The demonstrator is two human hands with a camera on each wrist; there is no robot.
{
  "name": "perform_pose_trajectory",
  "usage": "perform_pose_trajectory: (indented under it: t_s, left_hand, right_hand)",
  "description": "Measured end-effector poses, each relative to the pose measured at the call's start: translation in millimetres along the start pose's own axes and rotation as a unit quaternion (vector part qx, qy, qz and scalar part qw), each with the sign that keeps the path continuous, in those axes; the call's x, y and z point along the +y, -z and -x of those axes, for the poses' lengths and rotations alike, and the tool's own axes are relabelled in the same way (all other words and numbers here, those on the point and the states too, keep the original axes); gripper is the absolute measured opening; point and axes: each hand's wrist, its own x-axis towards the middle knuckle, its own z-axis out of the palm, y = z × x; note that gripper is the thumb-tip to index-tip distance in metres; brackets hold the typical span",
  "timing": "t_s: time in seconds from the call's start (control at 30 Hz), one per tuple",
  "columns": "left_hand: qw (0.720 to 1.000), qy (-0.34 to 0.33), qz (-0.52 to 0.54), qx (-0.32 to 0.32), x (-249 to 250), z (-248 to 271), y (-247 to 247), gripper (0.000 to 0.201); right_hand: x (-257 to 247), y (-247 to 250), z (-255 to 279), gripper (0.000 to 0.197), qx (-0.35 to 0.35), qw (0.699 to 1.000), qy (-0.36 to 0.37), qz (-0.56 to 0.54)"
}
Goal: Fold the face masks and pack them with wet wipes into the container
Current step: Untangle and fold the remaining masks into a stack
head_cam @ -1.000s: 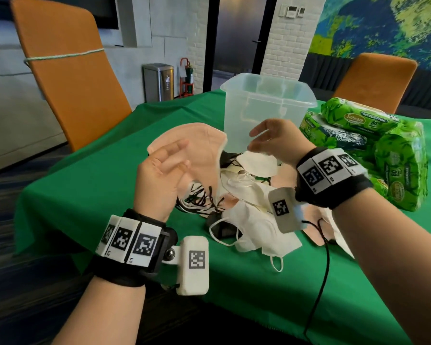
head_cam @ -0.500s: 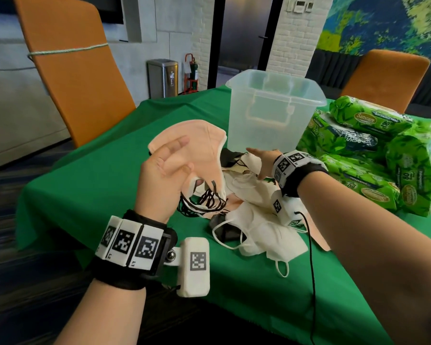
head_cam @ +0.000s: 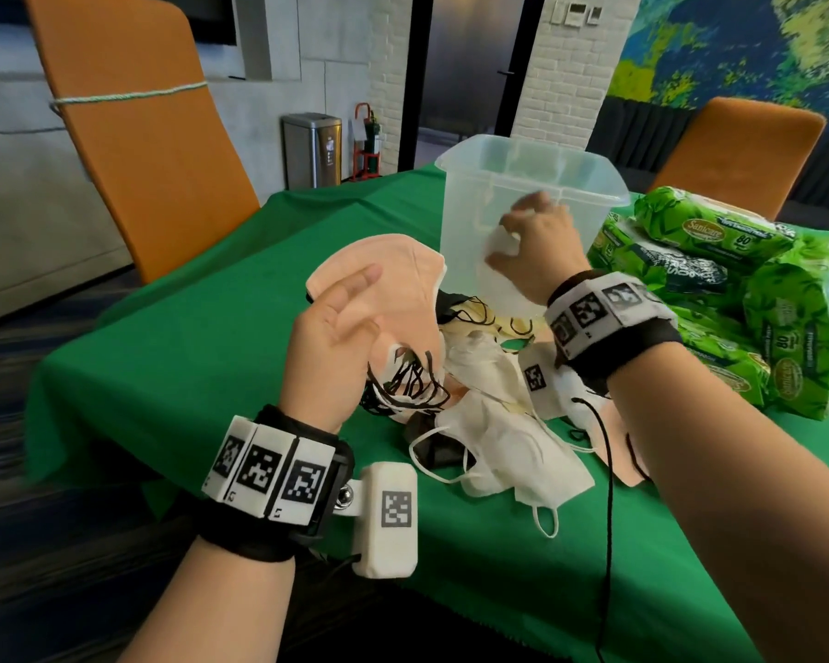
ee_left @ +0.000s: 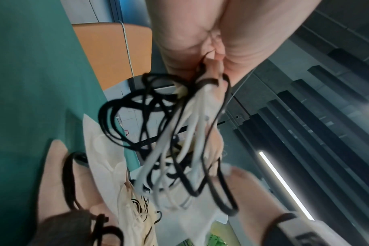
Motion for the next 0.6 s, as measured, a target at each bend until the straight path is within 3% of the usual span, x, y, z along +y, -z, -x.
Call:
perform_pose_trajectory:
  t_s: [0.1, 0.17, 0.23, 0.3, 0.33, 0.4, 0.5, 0.6]
  left_hand:
    - [1.000, -0.001, 0.007, 0.002, 7.2, 2.1, -2.3, 0.044]
    - [0.999, 0.006, 0.039, 0.000, 12.6, 4.1, -3.9, 0.031]
    - [0.996, 0.020, 0.091, -0.006, 16.4, 5.5, -3.9, 0.030]
    - [0.989, 0.031, 0.143, -0.008, 19.3, 8.3, -4.8, 0.056]
    - [0.984, 0.035, 0.173, -0.009, 21.2, 9.8, -5.7, 0.062]
    - [0.976, 0.048, 0.212, -0.020, 25.5, 14.1, -8.8, 0.056]
    - [0.983, 0.037, 0.179, -0.001, 30.1, 20.0, -14.3, 0.020]
    - [0.992, 0.015, 0.121, 0.011, 24.5, 20.4, -14.8, 0.008]
  right_hand:
    - [-25.9, 41.1, 20.2, 0.020, 0.114, 0.981, 0.070, -0.143]
    - [-40.8, 59.9, 35.3, 0.011, 0.111, 0.952, 0.073, -0.277]
    - [-52.4, 65.9, 49.6, 0.021, 0.068, 0.874, 0.060, -0.476]
    - [-59.3, 55.1, 58.2, 0.022, 0.010, 0.786, 0.020, -0.618]
    - [-63.4, 46.9, 62.3, 0.023, -0.013, 0.768, -0.004, -0.641]
    - [-70.4, 31.2, 68.7, 0.024, -0.041, 0.768, -0.051, -0.637]
    - [-74.8, 16.1, 74.2, 0.027, -0.028, 0.782, -0.085, -0.616]
    - [-76.0, 12.0, 76.2, 0.027, -0.003, 0.822, -0.083, -0.563]
